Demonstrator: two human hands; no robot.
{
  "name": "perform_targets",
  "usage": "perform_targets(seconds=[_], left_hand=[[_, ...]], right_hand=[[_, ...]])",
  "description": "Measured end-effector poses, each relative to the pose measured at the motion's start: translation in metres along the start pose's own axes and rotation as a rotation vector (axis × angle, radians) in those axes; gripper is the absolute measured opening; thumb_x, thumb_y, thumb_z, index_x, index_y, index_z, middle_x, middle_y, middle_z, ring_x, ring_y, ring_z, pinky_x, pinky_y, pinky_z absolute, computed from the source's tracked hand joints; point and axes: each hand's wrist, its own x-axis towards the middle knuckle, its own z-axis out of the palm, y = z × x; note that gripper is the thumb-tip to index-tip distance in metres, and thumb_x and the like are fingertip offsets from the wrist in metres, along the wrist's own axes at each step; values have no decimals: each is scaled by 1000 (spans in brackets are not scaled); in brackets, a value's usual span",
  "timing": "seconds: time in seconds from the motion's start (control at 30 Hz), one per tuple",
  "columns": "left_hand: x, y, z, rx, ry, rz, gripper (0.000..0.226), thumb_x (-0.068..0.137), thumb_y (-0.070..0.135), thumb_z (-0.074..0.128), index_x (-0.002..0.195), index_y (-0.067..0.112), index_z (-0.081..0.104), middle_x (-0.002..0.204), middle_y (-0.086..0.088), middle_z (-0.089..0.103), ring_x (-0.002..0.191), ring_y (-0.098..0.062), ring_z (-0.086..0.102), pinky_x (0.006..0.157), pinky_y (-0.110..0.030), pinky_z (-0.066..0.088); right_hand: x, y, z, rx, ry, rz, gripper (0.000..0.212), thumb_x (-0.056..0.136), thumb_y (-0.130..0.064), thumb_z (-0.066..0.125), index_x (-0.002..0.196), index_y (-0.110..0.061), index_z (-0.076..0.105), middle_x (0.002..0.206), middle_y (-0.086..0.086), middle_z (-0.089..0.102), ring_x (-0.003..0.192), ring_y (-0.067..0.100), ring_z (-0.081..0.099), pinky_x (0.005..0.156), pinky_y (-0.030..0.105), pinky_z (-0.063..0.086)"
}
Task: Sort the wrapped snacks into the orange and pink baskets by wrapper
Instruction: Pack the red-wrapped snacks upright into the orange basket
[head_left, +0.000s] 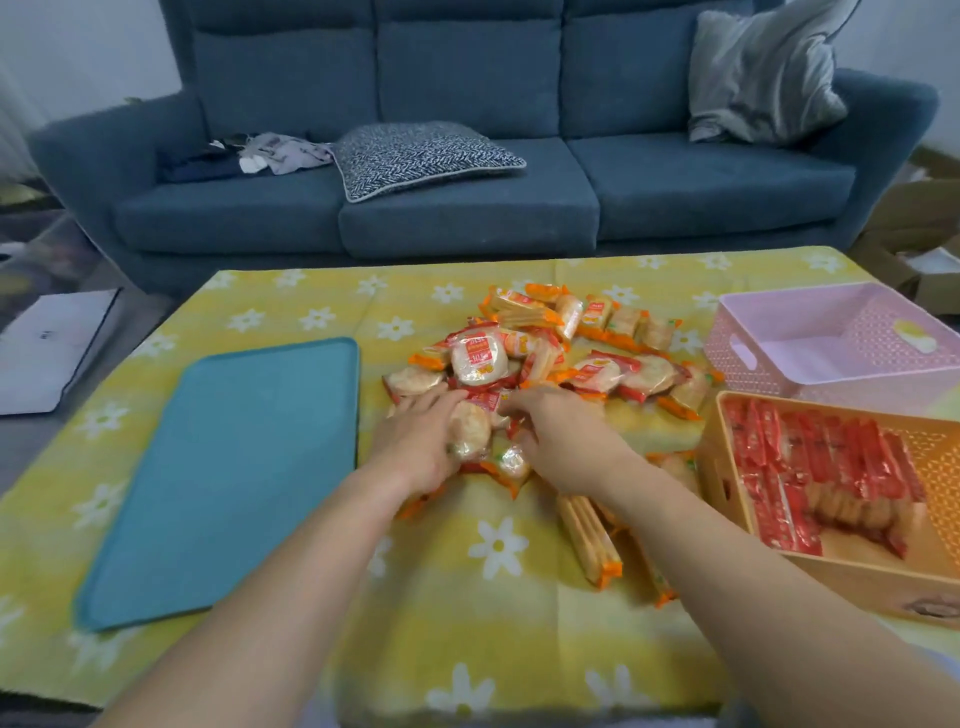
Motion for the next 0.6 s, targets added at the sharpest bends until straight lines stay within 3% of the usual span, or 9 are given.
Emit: perform_targets(seconds=[0.1,0.23,0.3,0.43,0.6], left_hand=[[6,-3,8,87,-67,-42,99,76,36,75,157,34,18,158,1,30,143,-30,25,116,-46,30],[11,-10,-1,102,-50,-142,104,61,55,86,148,31,35,149,-6,35,137,-34,31,110,-45,34],[15,-22,-12,-55,-19,-165,105,55,57,89,145,29,42,143,-7,45,131,-33,43,104,-40,43],[22,-61,-33,-539,123,-307,75,56,43,95,116,15,60,110,-3,67,100,-22,65,84,-34,52],[29,-85,-22,-814,28,-452,88,42,70,82,111,17,64,102,1,74,96,-16,69,93,-38,55]], right_hand=[[24,-13,13,44,-70,-38,49,89,-5,55,138,-13,57,135,13,59,124,29,55,102,32,41],[66,-6,33,-165,-174,171,55,90,-8,54,144,-8,41,143,16,43,133,36,45,105,40,41],[78,-8,36,-264,-182,246,51,94,-15,54,141,-6,40,145,17,41,136,39,39,105,45,41],[96,-8,38,-319,-161,291,54,93,-17,59,141,-5,38,142,16,45,135,38,41,102,45,44],[103,-1,35,-281,-164,349,72,82,-36,75,136,-4,40,130,13,54,128,36,48,93,43,48]])
